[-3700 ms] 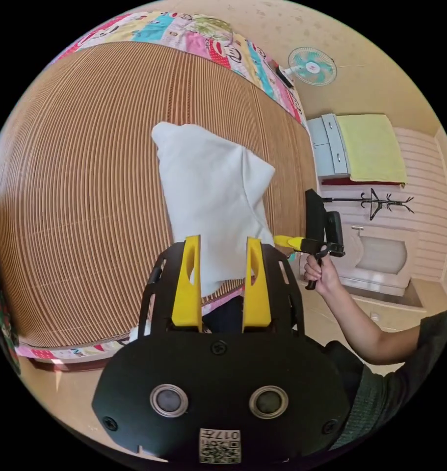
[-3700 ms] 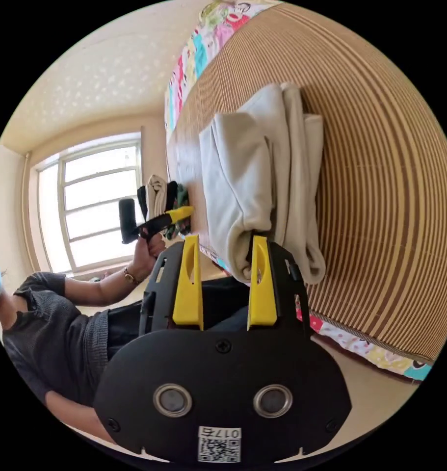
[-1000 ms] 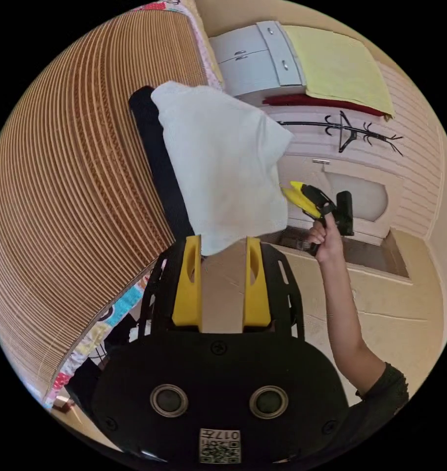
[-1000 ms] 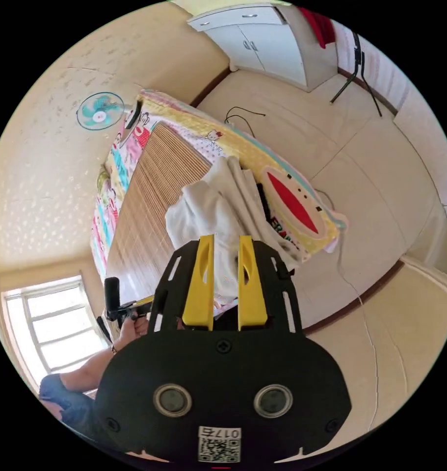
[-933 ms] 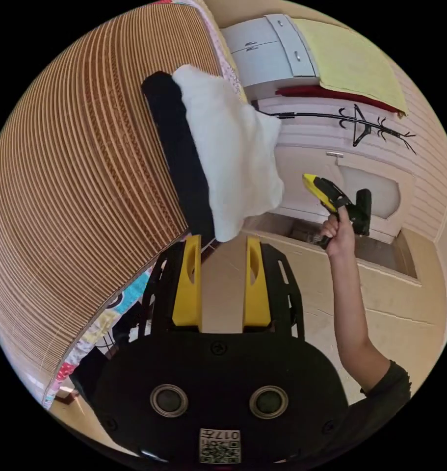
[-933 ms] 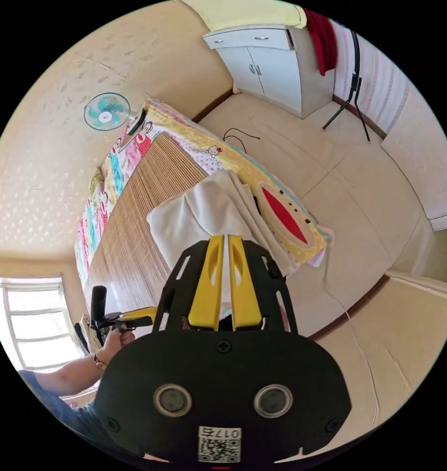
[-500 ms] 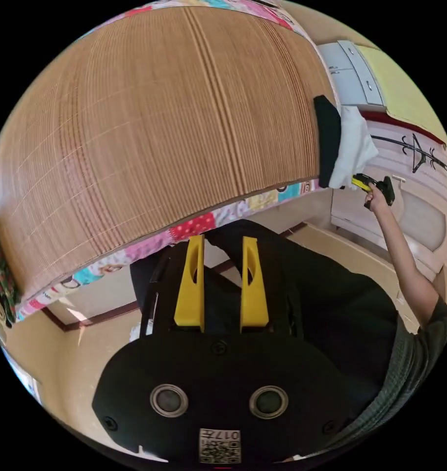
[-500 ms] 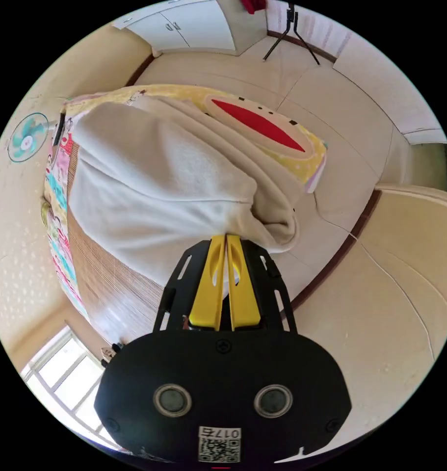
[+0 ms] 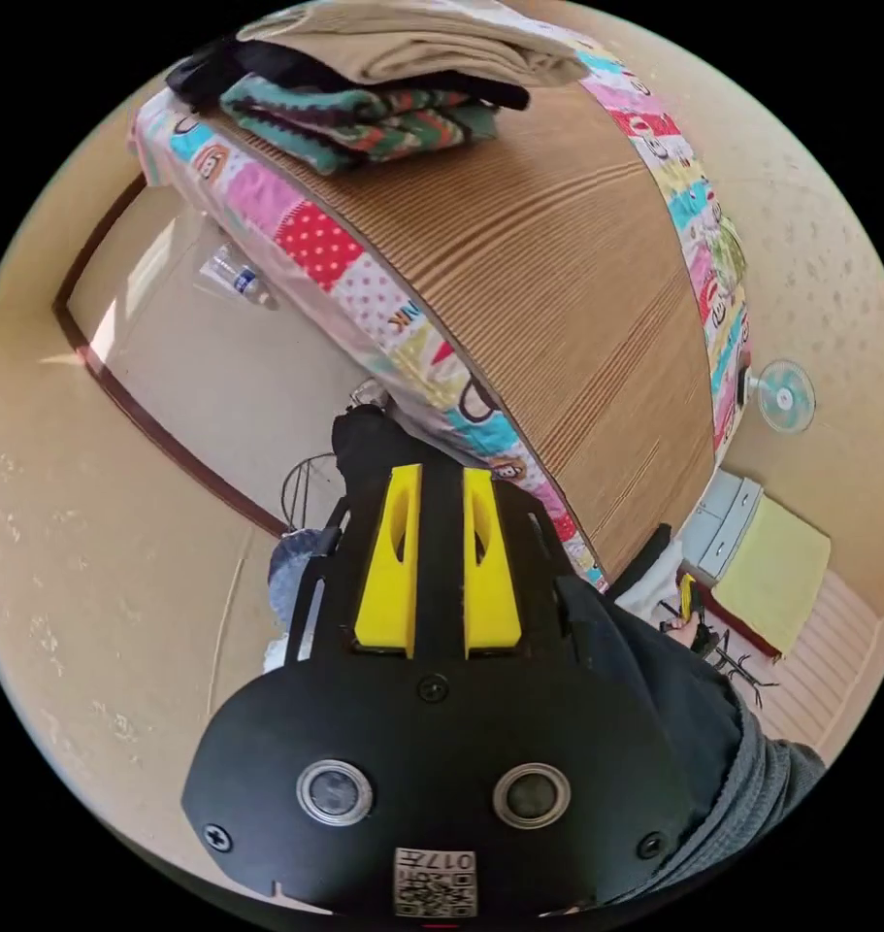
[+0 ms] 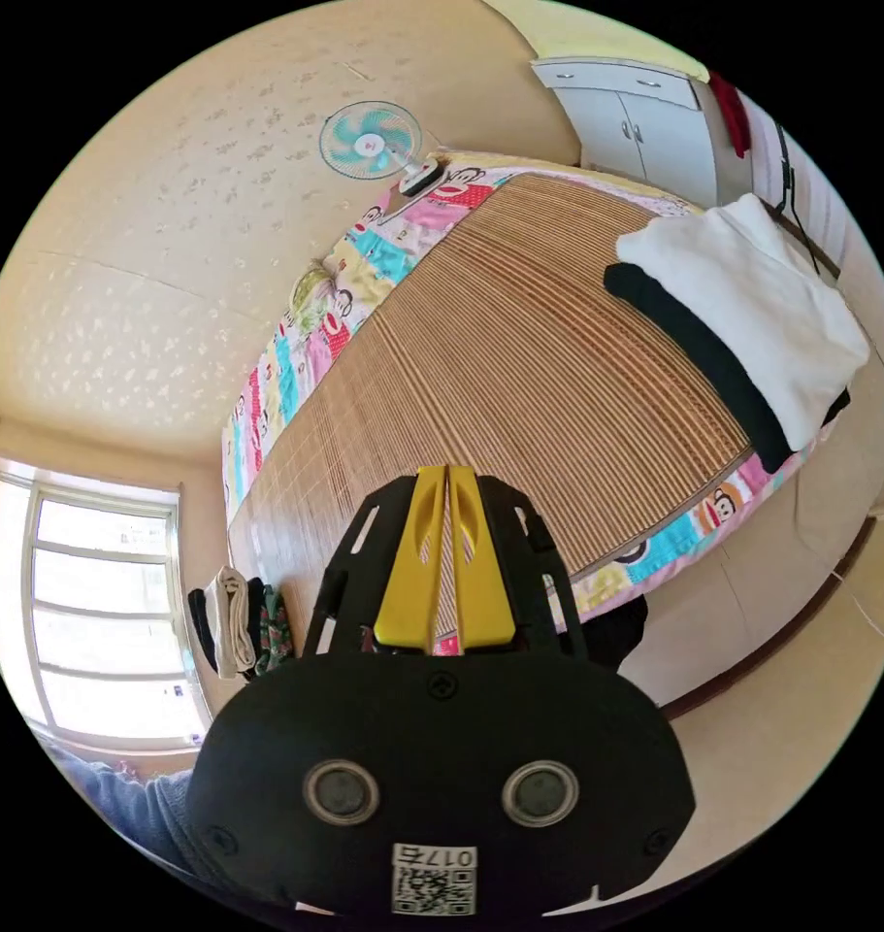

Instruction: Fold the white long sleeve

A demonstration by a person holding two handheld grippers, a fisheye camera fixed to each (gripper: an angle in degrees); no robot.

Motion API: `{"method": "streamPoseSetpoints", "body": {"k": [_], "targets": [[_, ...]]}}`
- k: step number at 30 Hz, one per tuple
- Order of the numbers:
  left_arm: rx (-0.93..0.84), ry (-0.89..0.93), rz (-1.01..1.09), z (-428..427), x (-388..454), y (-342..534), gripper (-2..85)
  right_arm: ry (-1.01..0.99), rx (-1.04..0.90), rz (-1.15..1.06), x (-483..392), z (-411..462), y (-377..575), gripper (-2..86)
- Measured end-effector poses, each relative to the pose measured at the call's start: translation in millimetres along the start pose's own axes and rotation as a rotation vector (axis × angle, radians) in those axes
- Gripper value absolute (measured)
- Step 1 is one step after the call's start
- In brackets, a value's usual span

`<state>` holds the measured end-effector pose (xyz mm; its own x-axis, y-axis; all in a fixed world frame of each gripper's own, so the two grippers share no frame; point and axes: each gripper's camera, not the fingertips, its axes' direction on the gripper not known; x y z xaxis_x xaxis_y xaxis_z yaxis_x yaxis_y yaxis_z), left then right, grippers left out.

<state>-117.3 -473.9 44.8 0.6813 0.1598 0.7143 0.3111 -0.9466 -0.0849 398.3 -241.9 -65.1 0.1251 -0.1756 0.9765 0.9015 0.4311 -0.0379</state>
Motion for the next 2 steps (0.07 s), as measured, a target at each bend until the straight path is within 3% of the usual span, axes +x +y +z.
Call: {"method": "streamPoseSetpoints", "body": {"k": [2], "targets": [[0.026, -0.029, -0.08, -51, -60, -7, 7.6, -0.027, -0.017, -0.075, -46, 26, 21, 0.3]]}}
